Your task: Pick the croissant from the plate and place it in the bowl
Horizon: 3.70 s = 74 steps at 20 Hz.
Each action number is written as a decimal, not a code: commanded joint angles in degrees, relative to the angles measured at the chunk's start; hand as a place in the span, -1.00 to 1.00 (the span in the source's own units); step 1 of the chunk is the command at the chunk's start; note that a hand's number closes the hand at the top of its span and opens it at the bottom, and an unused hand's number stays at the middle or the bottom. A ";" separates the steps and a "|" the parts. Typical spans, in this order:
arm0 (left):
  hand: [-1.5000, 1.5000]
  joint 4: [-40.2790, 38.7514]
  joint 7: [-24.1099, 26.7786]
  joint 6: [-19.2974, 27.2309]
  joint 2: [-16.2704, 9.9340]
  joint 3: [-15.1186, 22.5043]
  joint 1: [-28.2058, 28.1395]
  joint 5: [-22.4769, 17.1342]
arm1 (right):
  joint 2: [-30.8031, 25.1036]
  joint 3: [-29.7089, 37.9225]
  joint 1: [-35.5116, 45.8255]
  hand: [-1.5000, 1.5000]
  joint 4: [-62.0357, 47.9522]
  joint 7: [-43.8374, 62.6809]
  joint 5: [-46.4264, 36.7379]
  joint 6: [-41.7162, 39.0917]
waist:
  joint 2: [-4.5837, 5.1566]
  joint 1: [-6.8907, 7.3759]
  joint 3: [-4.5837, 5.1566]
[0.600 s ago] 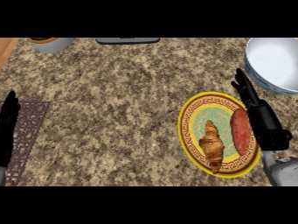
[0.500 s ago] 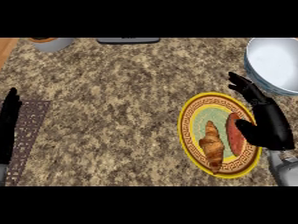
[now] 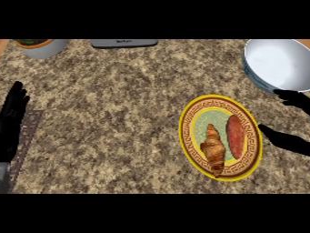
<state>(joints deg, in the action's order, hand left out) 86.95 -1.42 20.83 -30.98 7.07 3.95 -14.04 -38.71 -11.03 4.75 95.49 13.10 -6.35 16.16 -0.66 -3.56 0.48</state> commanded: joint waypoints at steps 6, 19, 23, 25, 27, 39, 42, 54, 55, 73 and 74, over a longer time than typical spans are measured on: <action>0.00 2.73 -4.44 -3.05 -0.90 -2.05 2.41 -2.98 | -0.48 -10.14 -22.52 -1.00 28.60 19.29 -22.86 11.22 | 0.10 1.26 -0.33; 0.00 0.42 -4.86 -6.95 1.50 -3.33 6.52 0.11 | -2.62 -1.31 1.12 -1.00 32.57 46.56 -15.32 -14.43 | 0.85 4.48 -0.41; 0.00 -0.58 -1.92 -5.28 4.57 -0.51 4.64 2.40 | -8.15 -0.84 3.49 -1.00 27.44 47.16 -5.42 -23.97 | 1.09 5.05 -0.35; 0.00 -1.95 1.65 -6.41 4.32 -1.37 3.51 2.56 | -7.00 -2.05 9.07 -1.00 23.49 49.76 -1.56 -26.94 | 1.25 5.87 -0.27; 0.00 0.02 -3.58 -5.39 5.70 0.68 6.25 2.85 | -4.72 -6.71 12.35 -1.00 19.16 52.52 -2.31 -28.44 | 1.17 5.81 -0.34; 0.00 -2.92 -3.10 -7.46 5.71 -2.14 7.30 2.86 | 0.30 -13.11 20.86 -1.00 1.68 53.81 8.94 -38.86 | 1.00 4.89 -0.38; 0.00 0.86 -2.25 -8.83 4.32 -3.65 2.06 1.94 | 0.40 -14.74 17.98 -1.00 2.42 53.90 10.03 -39.10 | 0.61 4.57 -0.41; 0.00 0.01 -5.49 -8.58 6.70 -5.42 6.65 5.45 | 7.98 -19.83 21.26 -1.00 -3.89 49.54 -8.93 -36.46 | 0.66 3.76 -0.47; 0.00 -0.44 -4.81 -7.68 8.20 -4.95 6.09 6.89 | 7.15 -17.87 20.37 -1.00 -5.00 46.93 -8.80 -38.30 | 0.66 3.69 -0.47; 0.00 -1.24 -4.66 -12.99 11.03 -9.66 5.50 9.26 | 17.76 -15.20 11.81 -1.00 -11.40 41.02 -21.58 -38.23 | 0.68 3.65 -0.48; 0.00 4.21 -5.01 -12.75 10.81 -9.36 1.07 10.13 | 18.48 -14.28 12.26 -1.00 -12.50 40.00 -22.73 -37.49 | 0.63 3.87 -0.48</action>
<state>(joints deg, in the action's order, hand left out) 87.90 -6.70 9.08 -20.49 -1.64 8.10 -4.66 -22.04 -26.97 16.81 86.75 53.73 -25.93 -21.13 -0.07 0.11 0.06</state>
